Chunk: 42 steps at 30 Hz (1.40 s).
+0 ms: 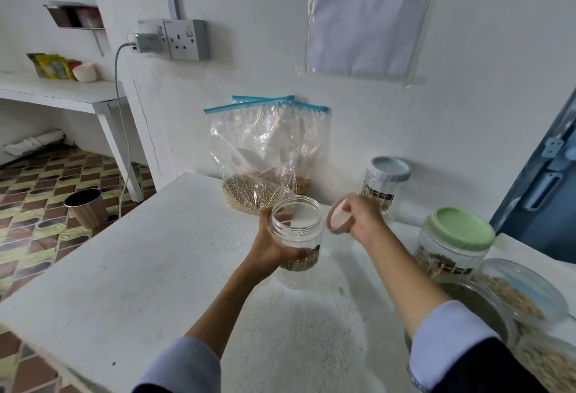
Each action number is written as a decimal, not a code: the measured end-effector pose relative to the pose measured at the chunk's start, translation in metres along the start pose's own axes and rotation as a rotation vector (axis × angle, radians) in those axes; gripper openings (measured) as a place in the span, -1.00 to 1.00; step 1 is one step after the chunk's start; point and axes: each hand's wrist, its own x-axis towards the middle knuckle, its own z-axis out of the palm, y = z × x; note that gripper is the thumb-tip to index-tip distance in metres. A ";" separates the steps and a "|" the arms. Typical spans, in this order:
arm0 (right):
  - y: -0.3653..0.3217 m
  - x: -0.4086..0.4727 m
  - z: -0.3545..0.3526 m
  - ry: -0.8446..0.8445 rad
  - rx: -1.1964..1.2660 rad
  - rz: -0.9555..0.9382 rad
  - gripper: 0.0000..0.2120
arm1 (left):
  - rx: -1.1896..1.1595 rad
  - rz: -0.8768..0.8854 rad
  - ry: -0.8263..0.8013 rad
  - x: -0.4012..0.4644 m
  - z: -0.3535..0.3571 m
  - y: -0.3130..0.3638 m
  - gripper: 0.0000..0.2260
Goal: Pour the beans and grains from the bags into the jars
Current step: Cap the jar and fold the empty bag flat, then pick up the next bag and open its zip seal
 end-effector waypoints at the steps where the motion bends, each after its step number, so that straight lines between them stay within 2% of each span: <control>1: 0.015 0.007 -0.005 0.027 -0.015 0.032 -0.82 | 0.008 0.003 0.002 -0.001 0.000 0.000 -0.06; 3: 0.043 0.015 -0.014 0.075 -0.107 0.060 -0.67 | 0.020 0.002 0.015 -0.001 0.001 -0.002 -0.05; 5: 0.064 0.015 -0.023 0.123 -0.195 0.089 -0.60 | 0.029 -0.002 0.037 -0.002 0.002 -0.003 -0.04; 10: 0.097 0.013 -0.039 0.098 -0.433 0.074 -0.64 | 0.035 -0.005 0.040 -0.003 0.004 -0.004 -0.03; 13: 0.099 0.012 -0.042 0.086 -0.784 0.014 -0.60 | 0.052 0.005 0.035 -0.003 0.004 -0.003 -0.04; 16: 0.103 0.010 -0.046 0.165 -1.038 -0.054 -0.64 | 0.118 0.004 -0.019 -0.004 -0.001 0.002 0.13; 19: 0.107 0.008 -0.041 0.245 -1.094 -0.117 -0.67 | 0.191 -0.020 -0.129 -0.005 -0.011 0.009 0.32; 22: 0.089 0.014 -0.030 0.240 -0.994 -0.120 -0.69 | 0.269 -0.092 -0.258 -0.004 -0.036 0.018 0.39; 25: 0.045 0.030 -0.012 0.202 -0.877 -0.219 -0.66 | 0.340 -0.190 -0.304 0.008 -0.076 0.030 0.27; 26: 0.028 0.036 -0.006 0.200 -0.862 -0.260 -0.65 | 0.371 -0.233 -0.310 0.013 -0.088 0.033 0.16; 29: -0.026 0.053 0.021 0.177 -0.818 -0.332 -0.63 | 0.517 -0.307 -0.331 0.037 -0.126 0.040 -0.40; 32: -0.071 0.064 0.051 0.098 -0.823 -0.413 -0.69 | 0.656 -0.242 -0.360 0.061 -0.157 0.051 -0.70; 34: -0.094 0.066 0.076 0.064 -0.831 -0.497 -0.78 | 0.704 -0.177 -0.370 0.078 -0.177 0.062 -0.77; 36: -0.112 0.065 0.098 0.058 -0.827 -0.565 -0.92 | 0.754 -0.114 -0.376 0.097 -0.192 0.071 -0.76; 39: -0.126 0.066 0.125 0.056 -0.804 -0.600 -0.82 | 0.786 -0.016 -0.356 0.127 -0.209 0.085 -0.76; 42: -0.134 0.070 0.141 0.080 -0.902 -0.593 -0.76 | 0.803 0.093 -0.332 0.154 -0.211 0.099 -0.75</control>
